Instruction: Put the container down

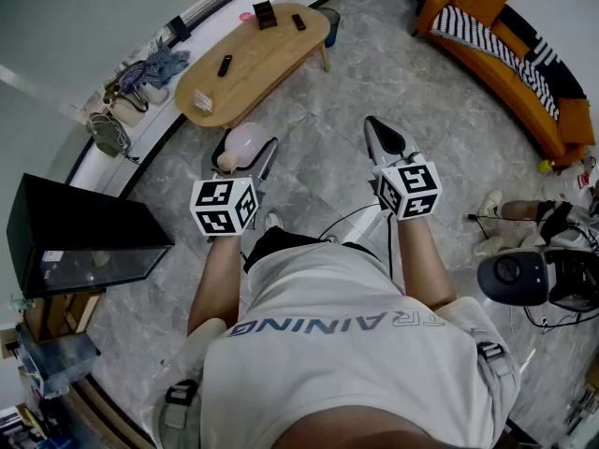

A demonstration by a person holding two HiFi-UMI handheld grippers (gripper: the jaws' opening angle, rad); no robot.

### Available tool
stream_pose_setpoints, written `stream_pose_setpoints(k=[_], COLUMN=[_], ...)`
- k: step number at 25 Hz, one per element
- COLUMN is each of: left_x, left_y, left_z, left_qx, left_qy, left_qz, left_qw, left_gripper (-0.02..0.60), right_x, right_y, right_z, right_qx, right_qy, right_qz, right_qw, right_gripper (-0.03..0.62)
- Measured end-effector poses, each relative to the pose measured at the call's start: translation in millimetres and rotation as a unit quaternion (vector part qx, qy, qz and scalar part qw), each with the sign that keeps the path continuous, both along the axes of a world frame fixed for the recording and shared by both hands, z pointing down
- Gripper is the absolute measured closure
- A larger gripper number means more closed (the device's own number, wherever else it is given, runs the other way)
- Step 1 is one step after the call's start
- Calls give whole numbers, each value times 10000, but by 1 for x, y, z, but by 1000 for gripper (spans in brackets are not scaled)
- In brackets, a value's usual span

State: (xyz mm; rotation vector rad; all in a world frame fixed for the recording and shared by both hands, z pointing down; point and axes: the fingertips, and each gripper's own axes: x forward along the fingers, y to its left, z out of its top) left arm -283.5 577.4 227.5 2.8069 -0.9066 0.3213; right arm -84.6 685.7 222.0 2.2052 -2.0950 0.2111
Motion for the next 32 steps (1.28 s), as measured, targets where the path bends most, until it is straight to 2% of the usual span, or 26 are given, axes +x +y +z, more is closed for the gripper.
stream_pose_setpoints(k=[16,23,27,32], left_x=[-1,6,13,25], left_y=[2,4,-4,-33], left_z=[3,7,23,44], left_qx=[-32,-94,-272,-484], left_qy=[59,99,29,-22], left_qz=[-145,-155,-89,-22], left_qw=[9999,9998,9996,9988], left_gripper=[181,181,181,181], right_x=[2,8,7,30], right_y=[-6,-12,-24,-43], right_z=[10,12,26,47], right_qx=[-65,39,-120,-420], right_qy=[7,-489,-535,-628], right_qz=[-137,-148,-228,54], right_qw=[9999,9987,9982,9971], right_gripper=[580,579,579,579])
